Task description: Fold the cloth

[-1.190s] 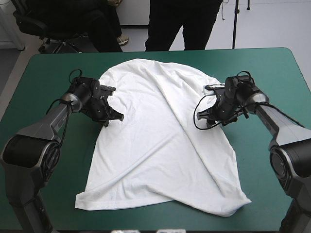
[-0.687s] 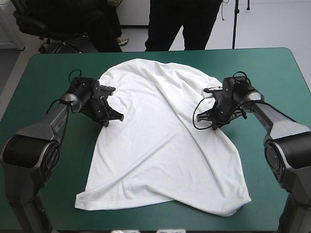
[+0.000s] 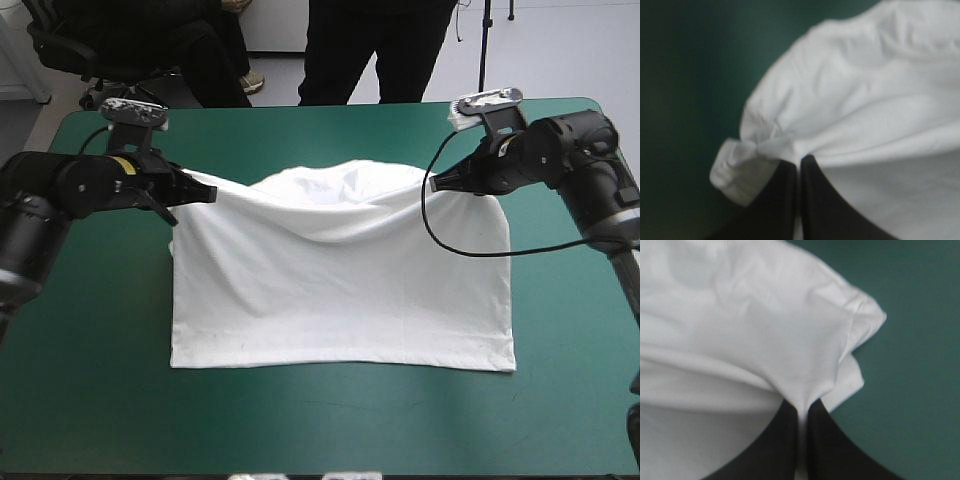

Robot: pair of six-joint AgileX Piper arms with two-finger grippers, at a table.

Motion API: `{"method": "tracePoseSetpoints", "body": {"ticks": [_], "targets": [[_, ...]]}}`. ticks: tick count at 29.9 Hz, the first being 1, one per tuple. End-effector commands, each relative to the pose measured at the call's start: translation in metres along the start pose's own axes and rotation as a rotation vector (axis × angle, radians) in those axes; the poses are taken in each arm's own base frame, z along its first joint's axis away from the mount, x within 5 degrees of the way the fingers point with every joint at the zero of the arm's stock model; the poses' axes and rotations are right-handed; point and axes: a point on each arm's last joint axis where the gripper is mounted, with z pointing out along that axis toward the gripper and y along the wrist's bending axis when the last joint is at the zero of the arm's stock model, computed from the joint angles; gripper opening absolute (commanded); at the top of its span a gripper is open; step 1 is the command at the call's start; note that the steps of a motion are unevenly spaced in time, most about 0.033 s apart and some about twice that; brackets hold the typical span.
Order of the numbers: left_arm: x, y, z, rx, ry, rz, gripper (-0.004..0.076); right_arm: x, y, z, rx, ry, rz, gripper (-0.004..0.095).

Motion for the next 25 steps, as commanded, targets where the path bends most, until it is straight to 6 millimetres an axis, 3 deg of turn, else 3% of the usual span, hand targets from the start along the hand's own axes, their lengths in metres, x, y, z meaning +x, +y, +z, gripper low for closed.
{"method": "tracePoseSetpoints", "body": {"ticks": [1,7,11,14,18,20,25], "targets": [[-0.020,-0.006,-0.070,-0.010,-0.305,0.004,-0.0017,-0.007,0.001,-0.068,0.020,-0.221,-0.026,-0.0017],[-0.029,-0.010,-0.134,-0.032,-0.507,0.026,-0.0017,-0.002,0.001,-0.135,0.055,-0.408,-0.053,-0.0018],[-0.033,-0.012,-0.160,-0.035,-0.586,0.032,-0.0017,0.003,0.003,-0.172,0.066,-0.518,-0.075,-0.0017],[-0.035,-0.012,-0.169,-0.037,-0.615,0.036,-0.0017,0.003,0.003,-0.188,0.070,-0.567,-0.077,-0.0017],[-0.036,-0.012,-0.170,-0.037,-0.621,0.036,-0.0017,0.001,0.003,-0.191,0.072,-0.590,-0.078,-0.0018],[-0.038,-0.012,-0.166,-0.037,-0.616,0.036,-0.0017,-0.003,0.003,-0.183,0.071,-0.580,-0.078,-0.0018],[-0.056,-0.006,-0.136,-0.073,-0.626,0.049,-0.0017,-0.025,-0.001,-0.154,0.103,-0.593,-0.086,-0.0017]]}}
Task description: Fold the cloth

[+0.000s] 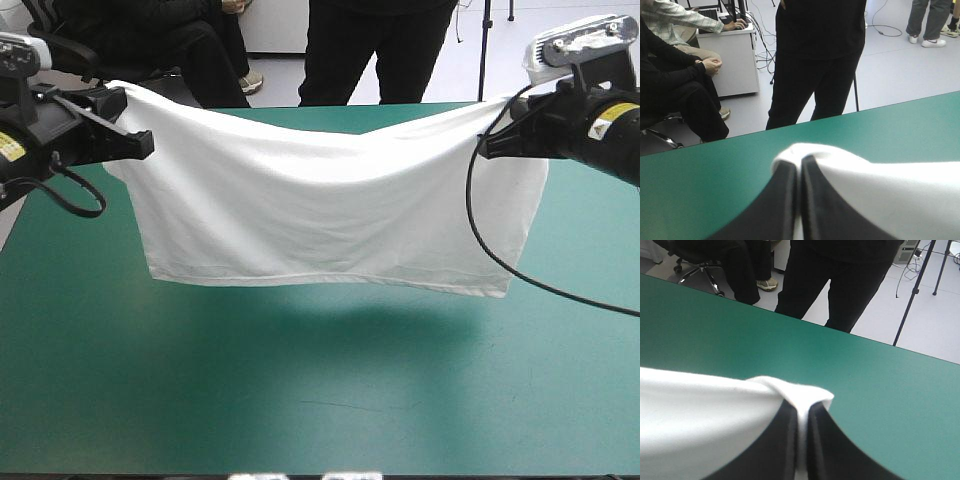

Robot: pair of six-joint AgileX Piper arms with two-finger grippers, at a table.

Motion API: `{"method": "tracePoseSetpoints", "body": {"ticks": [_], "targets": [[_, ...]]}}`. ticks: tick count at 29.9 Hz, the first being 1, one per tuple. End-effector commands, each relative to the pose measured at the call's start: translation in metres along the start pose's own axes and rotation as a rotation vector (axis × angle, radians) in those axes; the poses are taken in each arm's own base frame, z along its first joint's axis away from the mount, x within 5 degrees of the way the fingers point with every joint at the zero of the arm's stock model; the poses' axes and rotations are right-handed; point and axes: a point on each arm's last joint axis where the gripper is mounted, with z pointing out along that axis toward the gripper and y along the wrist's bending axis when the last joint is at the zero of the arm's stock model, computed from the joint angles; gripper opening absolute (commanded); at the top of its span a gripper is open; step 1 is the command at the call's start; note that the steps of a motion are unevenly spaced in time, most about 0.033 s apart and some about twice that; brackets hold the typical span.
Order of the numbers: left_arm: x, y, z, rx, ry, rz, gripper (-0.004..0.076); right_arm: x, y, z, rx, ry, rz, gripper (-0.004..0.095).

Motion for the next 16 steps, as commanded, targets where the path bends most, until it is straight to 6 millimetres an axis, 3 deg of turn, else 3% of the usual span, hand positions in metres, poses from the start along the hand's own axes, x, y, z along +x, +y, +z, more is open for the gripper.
{"method": "tracePoseSetpoints", "body": {"ticks": [1,8,16], "targets": [[-0.018,0.004,0.017,-0.038,-0.155,0.017,-0.0017,-0.020,-0.005,0.013,0.054,-0.159,-0.031,-0.0017],[-0.024,0.013,0.097,-0.101,-0.345,0.076,-0.0017,-0.033,-0.016,0.081,0.186,-0.291,-0.082,-0.0017],[-0.002,0.016,0.152,-0.093,-0.280,0.069,-0.0017,-0.024,-0.015,0.127,0.182,-0.246,-0.097,-0.0017]]}}
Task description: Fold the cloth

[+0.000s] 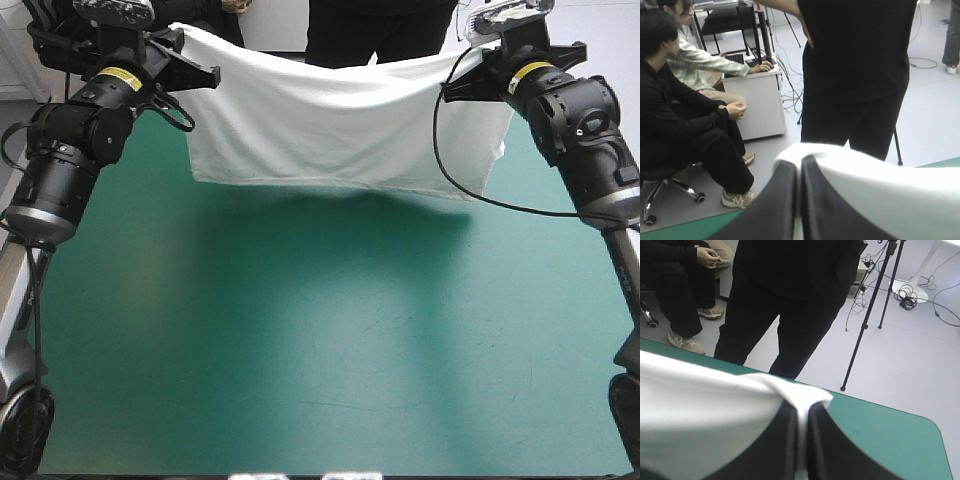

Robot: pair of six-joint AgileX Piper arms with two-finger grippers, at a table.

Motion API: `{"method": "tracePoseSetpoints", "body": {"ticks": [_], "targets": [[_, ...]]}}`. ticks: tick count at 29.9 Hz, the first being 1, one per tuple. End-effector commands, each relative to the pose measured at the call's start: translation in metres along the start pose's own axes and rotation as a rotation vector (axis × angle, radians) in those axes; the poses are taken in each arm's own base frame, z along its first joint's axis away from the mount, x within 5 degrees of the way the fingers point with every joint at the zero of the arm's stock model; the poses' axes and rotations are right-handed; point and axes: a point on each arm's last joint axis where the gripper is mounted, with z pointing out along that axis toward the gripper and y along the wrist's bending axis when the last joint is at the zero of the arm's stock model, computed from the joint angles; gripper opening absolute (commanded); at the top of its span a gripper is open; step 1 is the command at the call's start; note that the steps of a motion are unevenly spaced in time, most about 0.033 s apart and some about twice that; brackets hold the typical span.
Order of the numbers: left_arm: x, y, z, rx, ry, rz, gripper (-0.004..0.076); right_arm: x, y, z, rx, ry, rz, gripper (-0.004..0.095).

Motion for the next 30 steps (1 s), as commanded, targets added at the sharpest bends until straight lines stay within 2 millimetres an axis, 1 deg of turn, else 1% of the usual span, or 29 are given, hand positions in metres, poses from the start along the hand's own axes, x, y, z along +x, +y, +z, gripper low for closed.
{"method": "tracePoseSetpoints", "body": {"ticks": [1,4,6,8,10,13,14,18,20,23,26,30], "targets": [[-0.018,0.001,-0.009,-0.009,-0.102,-0.008,-0.0017,-0.016,-0.004,-0.009,0.010,-0.103,0.003,-0.0017],[0.007,-0.002,0.004,0.010,0.059,-0.009,-0.0017,0.001,0.004,0.009,-0.030,0.016,0.038,-0.0018],[0.028,-0.005,0.007,0.021,0.179,-0.032,-0.0017,0.016,0.010,0.018,-0.060,0.098,0.052,-0.0018],[0.053,-0.008,0.008,0.031,0.301,-0.049,-0.0017,0.037,0.016,0.026,-0.090,0.191,0.048,-0.0018],[0.076,-0.011,0.005,0.039,0.403,-0.058,-0.0017,0.059,0.023,0.027,-0.129,0.287,0.055,-0.0018],[0.110,-0.015,-0.010,0.052,0.540,-0.059,-0.0017,0.094,0.033,0.022,-0.183,0.437,0.058,-0.0017],[0.121,-0.016,-0.016,0.057,0.587,-0.060,-0.0017,0.106,0.036,0.018,-0.201,0.475,0.061,-0.0017],[0.152,-0.021,-0.046,0.073,0.728,-0.068,-0.0017,0.147,0.043,0.000,-0.240,0.589,0.054,-0.0018],[0.166,-0.023,-0.064,0.085,0.792,-0.085,-0.0017,0.163,0.045,-0.016,-0.262,0.632,0.058,-0.0018],[0.186,-0.029,-0.090,0.111,0.883,-0.128,-0.0017,0.184,0.048,-0.037,-0.286,0.695,0.082,-0.0018],[0.202,-0.034,-0.113,0.146,0.956,-0.150,-0.0017,0.200,0.050,-0.058,-0.308,0.741,0.103,-0.0017],[0.216,-0.037,-0.136,0.165,1.017,-0.166,-0.0017,0.218,0.054,-0.085,-0.352,0.786,0.123,-0.0017]]}}
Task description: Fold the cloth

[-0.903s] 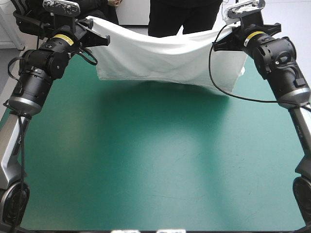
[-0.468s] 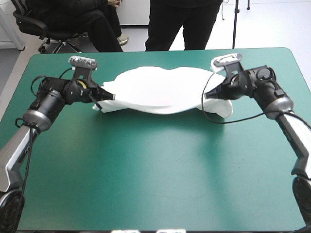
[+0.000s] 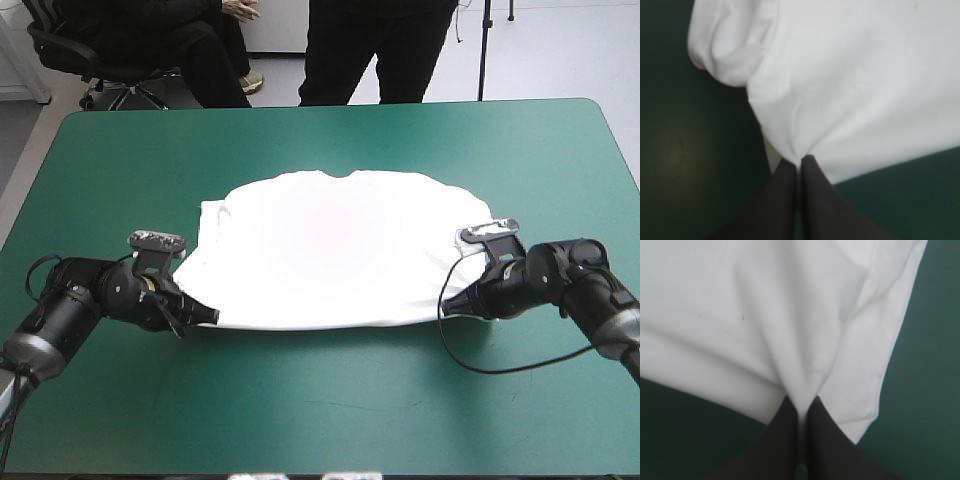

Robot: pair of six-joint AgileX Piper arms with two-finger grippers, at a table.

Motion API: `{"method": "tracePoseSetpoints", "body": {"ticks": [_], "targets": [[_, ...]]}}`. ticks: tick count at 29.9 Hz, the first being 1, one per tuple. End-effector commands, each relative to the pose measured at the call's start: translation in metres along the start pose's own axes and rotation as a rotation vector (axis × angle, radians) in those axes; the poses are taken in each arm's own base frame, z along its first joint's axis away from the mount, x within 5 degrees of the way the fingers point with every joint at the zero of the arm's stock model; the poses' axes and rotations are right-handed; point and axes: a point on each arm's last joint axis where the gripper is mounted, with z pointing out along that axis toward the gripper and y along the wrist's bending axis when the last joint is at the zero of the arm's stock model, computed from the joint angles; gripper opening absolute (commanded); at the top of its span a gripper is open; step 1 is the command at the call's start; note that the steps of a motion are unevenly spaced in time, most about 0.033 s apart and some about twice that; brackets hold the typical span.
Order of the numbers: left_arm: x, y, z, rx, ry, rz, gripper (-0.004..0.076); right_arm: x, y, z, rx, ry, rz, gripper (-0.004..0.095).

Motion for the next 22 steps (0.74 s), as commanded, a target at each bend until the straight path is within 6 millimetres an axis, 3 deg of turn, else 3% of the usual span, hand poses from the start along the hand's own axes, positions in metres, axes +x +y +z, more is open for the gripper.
{"method": "tracePoseSetpoints", "body": {"ticks": [1,8,10,14,17,22], "targets": [[0.013,-0.004,-0.012,0.023,-0.028,-0.007,-0.0017,0.018,0.006,-0.018,-0.040,-0.041,-0.012,-0.0017],[0.023,-0.004,-0.011,0.026,0.017,-0.007,-0.0002,0.033,0.010,-0.019,-0.082,0.015,-0.028,0.0017],[0.024,-0.004,-0.011,0.023,0.026,0.003,0.0062,0.033,0.010,-0.016,-0.083,0.038,-0.016,0.0099],[0.026,-0.004,-0.012,0.025,0.054,0.005,0.0338,0.032,0.012,-0.007,-0.117,0.104,0.007,0.0411],[0.026,-0.004,-0.020,0.017,0.100,0.016,0.0494,0.029,0.014,-0.012,-0.140,0.101,0.013,0.0525],[0.010,-0.001,-0.049,-0.036,0.014,0.008,0.0486,0.009,0.010,-0.048,-0.055,-0.042,-0.007,0.0527]]}}
